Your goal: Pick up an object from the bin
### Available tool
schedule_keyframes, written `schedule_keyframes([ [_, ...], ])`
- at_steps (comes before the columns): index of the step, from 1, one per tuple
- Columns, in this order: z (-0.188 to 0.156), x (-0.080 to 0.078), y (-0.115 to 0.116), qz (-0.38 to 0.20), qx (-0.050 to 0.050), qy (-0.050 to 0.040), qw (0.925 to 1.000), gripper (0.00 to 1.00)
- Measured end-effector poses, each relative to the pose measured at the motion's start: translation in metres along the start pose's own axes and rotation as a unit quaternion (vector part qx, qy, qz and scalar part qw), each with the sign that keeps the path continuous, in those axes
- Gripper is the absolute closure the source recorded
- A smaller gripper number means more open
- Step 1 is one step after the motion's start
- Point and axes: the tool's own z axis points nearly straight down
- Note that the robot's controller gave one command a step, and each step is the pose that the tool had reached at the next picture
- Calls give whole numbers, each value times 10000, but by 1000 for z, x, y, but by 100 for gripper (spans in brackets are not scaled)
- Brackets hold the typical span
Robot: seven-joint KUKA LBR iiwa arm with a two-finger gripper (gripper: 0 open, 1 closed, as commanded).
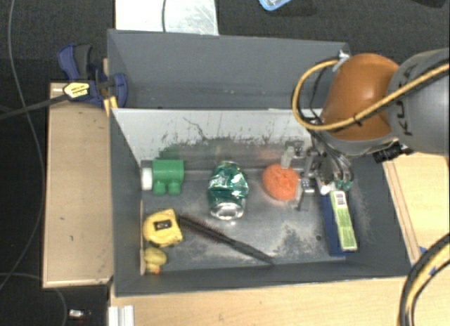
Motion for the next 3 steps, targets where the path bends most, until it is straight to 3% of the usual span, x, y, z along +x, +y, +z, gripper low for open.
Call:
schedule_keyframes([
  [1,-4,-2,0,-6,2,-36,10000,0],
  [2,-12,-11,70,50,-2,-49,10000,0],
  [3,23,-13,104,-196,11,-57,9998,0],
])
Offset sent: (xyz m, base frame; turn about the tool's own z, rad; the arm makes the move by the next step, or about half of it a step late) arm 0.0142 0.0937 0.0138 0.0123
